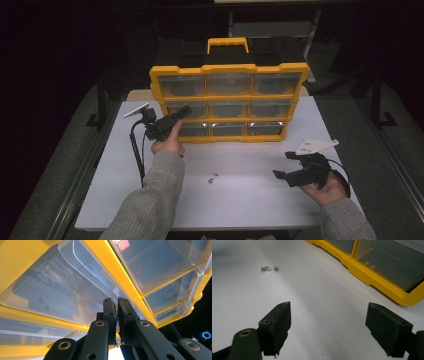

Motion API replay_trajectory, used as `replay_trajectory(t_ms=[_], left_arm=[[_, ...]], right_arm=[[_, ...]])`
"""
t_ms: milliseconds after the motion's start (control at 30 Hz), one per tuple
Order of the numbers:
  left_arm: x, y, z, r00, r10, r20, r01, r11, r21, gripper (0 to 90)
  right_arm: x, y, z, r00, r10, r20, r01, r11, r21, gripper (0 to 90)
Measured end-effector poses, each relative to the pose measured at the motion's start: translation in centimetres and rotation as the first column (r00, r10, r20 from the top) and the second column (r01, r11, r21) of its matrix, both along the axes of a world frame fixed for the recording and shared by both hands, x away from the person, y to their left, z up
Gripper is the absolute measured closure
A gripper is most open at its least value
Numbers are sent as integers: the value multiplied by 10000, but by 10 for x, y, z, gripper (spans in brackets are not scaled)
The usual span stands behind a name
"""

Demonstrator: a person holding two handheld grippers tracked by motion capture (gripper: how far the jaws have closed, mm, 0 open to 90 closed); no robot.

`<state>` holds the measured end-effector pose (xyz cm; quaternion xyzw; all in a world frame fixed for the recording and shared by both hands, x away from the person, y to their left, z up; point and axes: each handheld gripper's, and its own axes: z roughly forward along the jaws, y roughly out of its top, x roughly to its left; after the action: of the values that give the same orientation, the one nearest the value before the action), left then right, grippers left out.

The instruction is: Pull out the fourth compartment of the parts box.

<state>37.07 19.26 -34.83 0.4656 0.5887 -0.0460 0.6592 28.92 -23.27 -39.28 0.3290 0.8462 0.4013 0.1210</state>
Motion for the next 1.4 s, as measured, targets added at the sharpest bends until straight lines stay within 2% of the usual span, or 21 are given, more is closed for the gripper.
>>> replay_trajectory(t_ms=[767, 1400], left_arm=[[-3, 1, -1, 9999, -100, 86, 99, 9999, 37, 849], [-13, 3, -1, 9993, -321, 166, 319, 9995, 78, 851]], right_arm=[[0, 1, 0, 10000, -10, -68, 10, 10000, 6, 193], [1, 0, 0, 10000, 33, -16, -33, 10000, -14, 191]])
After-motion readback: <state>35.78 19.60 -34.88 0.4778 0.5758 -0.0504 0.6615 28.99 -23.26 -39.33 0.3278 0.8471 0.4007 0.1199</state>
